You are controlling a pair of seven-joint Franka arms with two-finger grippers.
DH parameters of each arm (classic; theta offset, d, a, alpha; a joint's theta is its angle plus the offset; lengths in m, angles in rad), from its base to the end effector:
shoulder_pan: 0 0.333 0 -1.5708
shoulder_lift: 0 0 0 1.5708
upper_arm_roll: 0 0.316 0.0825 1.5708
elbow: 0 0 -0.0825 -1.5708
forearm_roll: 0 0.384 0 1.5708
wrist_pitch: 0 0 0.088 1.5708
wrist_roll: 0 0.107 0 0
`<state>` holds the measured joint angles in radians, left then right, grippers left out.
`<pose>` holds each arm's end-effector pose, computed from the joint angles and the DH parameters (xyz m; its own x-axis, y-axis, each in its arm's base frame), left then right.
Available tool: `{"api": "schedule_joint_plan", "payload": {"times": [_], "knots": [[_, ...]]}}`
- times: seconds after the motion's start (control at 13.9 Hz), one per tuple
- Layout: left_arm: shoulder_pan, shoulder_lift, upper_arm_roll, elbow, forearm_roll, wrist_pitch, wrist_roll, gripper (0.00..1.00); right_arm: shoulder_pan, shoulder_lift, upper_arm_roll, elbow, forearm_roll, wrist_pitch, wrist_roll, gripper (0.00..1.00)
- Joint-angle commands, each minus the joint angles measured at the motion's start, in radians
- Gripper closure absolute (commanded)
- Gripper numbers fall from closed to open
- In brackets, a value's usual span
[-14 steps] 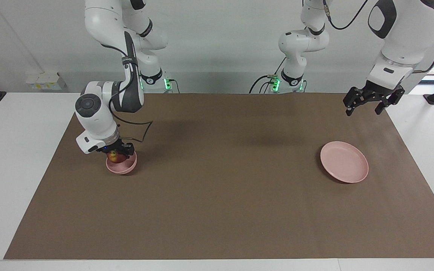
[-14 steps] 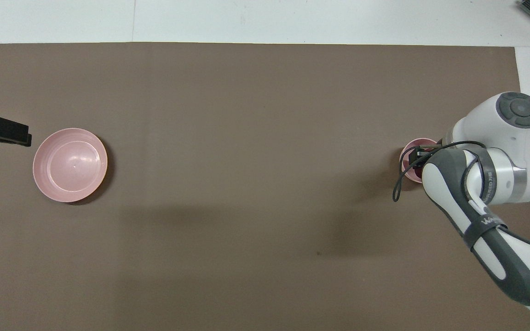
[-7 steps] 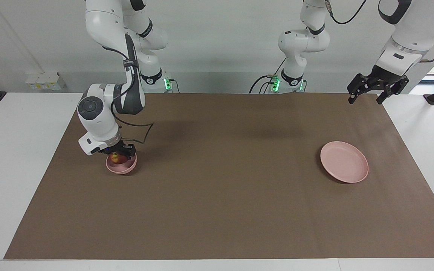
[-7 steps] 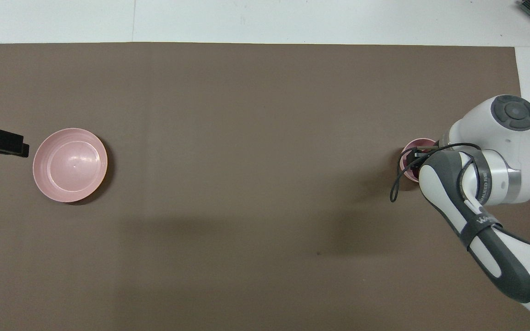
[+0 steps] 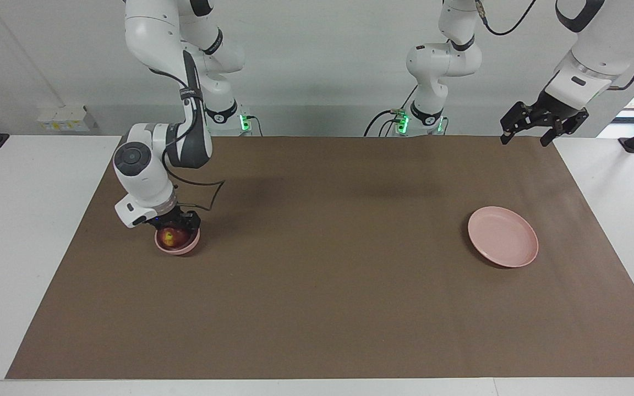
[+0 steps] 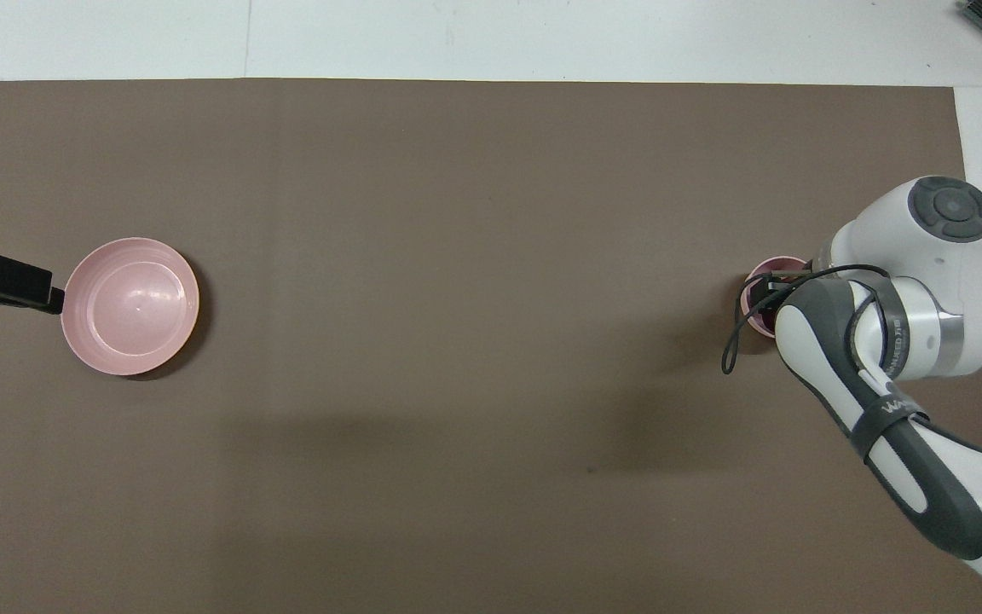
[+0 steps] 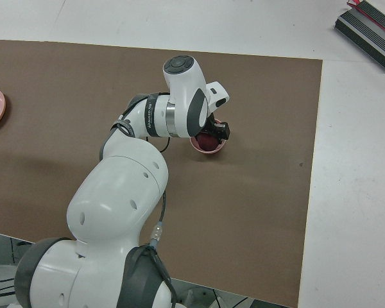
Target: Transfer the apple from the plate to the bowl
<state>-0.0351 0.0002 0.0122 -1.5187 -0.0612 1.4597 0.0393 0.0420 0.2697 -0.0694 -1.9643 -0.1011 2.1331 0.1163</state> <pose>0.5430 -0.0195 0.6395 0.9960 -0.0688 -0.0565 -0.0652 -0.9959 0.0633 0.5937 -0.0193 0.3295 0.9919 -0.0884 -0.0912 -0.0783 -0.9909 0.1093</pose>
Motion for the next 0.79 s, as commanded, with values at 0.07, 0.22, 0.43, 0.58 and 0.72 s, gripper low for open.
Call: {"api": "schedule_joint_plan", "payload": {"times": [0.07,0.22,0.43,0.58,0.72], "knots": [[-0.016,0.017,0.012,0.023,-0.005,0.002,0.010,0.00,-0.011,0.005,0.008,0.007,0.001,0.019,-0.009,0.00],[-0.014,0.014,0.011,0.020,-0.008,0.004,0.010,0.00,-0.010,0.005,0.008,0.022,0.001,0.005,-0.009,0.00],[0.000,0.007,0.014,0.020,-0.011,-0.013,0.005,0.00,-0.008,-0.030,0.014,0.038,0.003,-0.015,-0.010,0.00],[0.001,0.007,0.017,0.020,-0.011,-0.010,0.005,0.00,0.002,-0.087,0.014,0.045,0.003,-0.037,-0.006,0.00],[-0.002,0.007,0.015,0.020,-0.011,-0.010,0.005,0.00,0.004,-0.131,0.019,0.092,0.000,-0.129,-0.003,0.00]]}}
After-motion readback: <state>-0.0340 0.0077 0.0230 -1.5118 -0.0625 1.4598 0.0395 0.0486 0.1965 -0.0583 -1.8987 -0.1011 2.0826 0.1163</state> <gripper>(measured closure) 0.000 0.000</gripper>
